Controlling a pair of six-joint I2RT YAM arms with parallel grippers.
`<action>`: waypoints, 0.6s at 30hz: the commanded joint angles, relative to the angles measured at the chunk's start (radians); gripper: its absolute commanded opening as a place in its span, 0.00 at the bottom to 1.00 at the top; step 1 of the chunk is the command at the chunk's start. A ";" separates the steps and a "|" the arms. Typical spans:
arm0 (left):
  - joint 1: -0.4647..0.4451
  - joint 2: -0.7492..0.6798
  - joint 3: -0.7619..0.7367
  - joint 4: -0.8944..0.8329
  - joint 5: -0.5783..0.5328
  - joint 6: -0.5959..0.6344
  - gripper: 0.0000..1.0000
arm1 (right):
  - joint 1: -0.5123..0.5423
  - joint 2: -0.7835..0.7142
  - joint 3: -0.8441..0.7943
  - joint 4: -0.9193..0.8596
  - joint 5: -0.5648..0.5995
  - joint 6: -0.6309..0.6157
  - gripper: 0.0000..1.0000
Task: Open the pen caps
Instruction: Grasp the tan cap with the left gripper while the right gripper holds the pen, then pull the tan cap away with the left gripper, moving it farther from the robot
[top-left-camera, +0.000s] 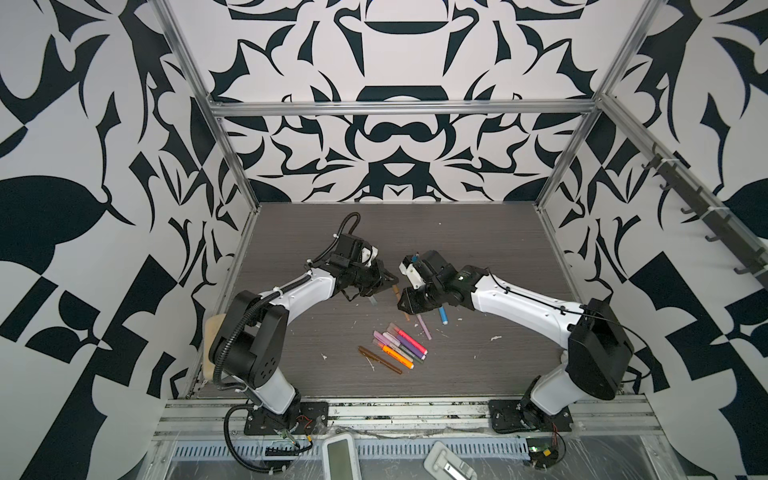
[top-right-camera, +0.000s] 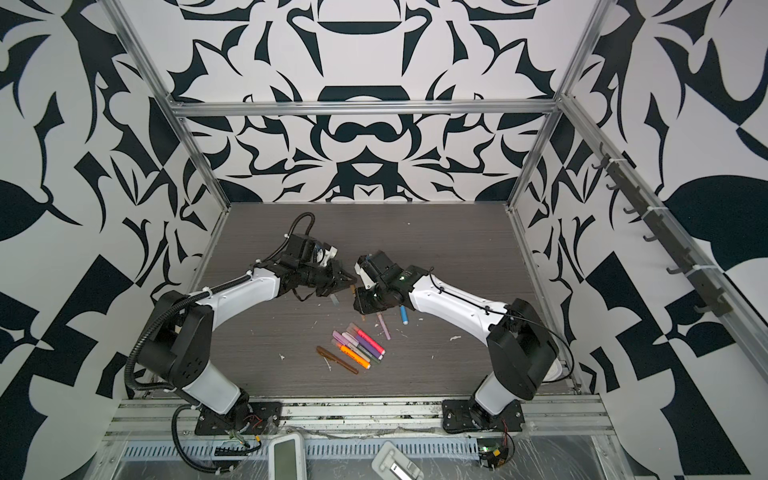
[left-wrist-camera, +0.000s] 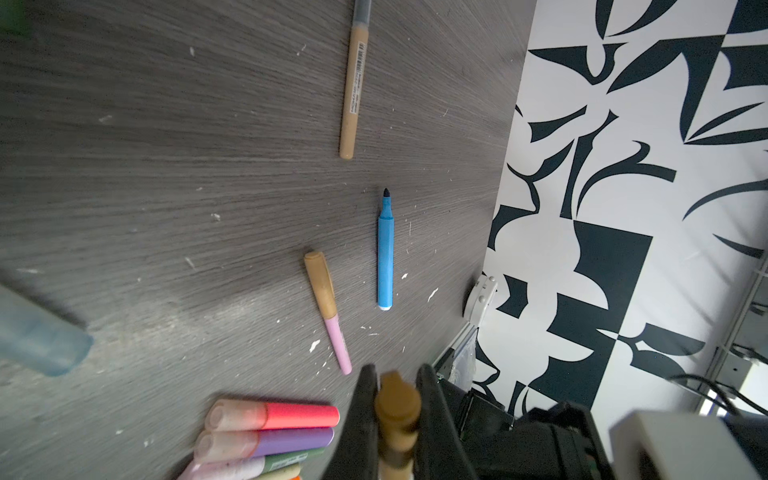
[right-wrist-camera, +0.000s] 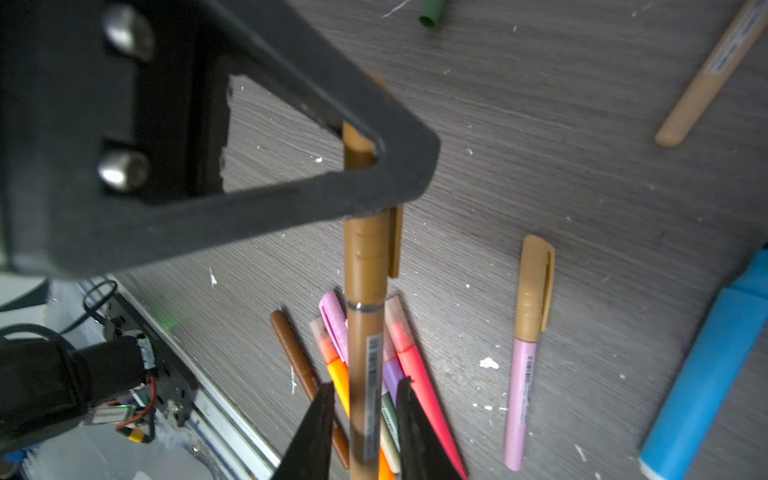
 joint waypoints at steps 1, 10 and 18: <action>-0.005 -0.029 0.028 -0.020 0.011 0.013 0.00 | 0.002 -0.023 0.018 0.014 0.005 0.012 0.32; 0.008 -0.034 0.085 -0.084 0.002 0.048 0.00 | 0.011 -0.026 -0.042 0.045 0.000 0.045 0.00; 0.159 0.097 0.410 -0.293 0.025 0.204 0.00 | 0.097 -0.087 -0.168 0.115 -0.016 0.100 0.00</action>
